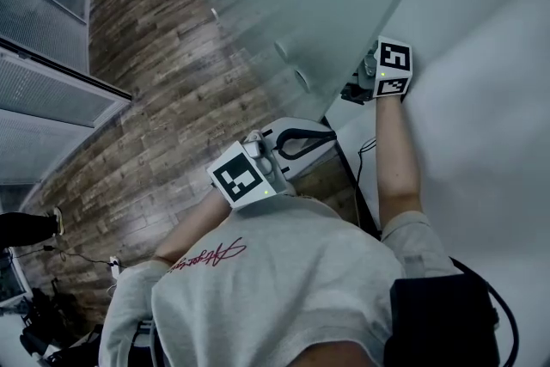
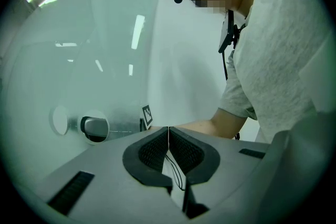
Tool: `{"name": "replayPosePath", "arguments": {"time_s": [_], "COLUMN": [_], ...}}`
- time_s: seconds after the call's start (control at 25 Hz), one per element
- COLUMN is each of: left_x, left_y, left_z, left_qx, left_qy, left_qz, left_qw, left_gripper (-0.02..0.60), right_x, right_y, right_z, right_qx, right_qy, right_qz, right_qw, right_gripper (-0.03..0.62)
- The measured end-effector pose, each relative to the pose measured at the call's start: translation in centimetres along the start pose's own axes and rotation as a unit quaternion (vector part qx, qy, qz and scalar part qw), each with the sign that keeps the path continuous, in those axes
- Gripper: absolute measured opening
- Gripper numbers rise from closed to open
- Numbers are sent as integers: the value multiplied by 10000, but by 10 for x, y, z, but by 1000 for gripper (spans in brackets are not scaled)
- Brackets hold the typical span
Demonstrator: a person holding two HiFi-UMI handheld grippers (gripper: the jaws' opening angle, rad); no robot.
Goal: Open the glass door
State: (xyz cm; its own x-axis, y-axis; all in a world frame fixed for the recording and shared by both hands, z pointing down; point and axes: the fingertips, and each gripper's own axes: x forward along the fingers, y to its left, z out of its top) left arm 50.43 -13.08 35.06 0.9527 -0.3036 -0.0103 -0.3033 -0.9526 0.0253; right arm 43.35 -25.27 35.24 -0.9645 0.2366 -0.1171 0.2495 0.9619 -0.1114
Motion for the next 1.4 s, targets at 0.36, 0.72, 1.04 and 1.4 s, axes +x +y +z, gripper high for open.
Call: {"name": "replayPosePath", "arguments": {"time_s": [0.36, 0.72, 1.04, 1.4], "left_x": [-2, -16, -44, -85], "left_y": [-1, 10, 12, -7], "left_z": [-3, -7, 0, -2], "left_qx": [7, -94, -102, -110], "left_qy": [-158, -189, -321, -274], "left_qz": [-79, -92, -194, -412], "left_qw": [9998, 9997, 9992, 9987], "left_gripper": [17, 18, 18, 17], "right_x": [-41, -66, -57, -23], "right_y": [2, 33, 81, 128], "right_z": [-8, -12, -4, 4], "right_qx": [-476, -1161, -1514, -1850], "right_qy": [-265, -256, -283, -27], "right_qz": [-1644, -3493, -4490, -5453], "right_qw": [9849, 9294, 8802, 8176], "right_gripper": [65, 40, 37, 35]}}
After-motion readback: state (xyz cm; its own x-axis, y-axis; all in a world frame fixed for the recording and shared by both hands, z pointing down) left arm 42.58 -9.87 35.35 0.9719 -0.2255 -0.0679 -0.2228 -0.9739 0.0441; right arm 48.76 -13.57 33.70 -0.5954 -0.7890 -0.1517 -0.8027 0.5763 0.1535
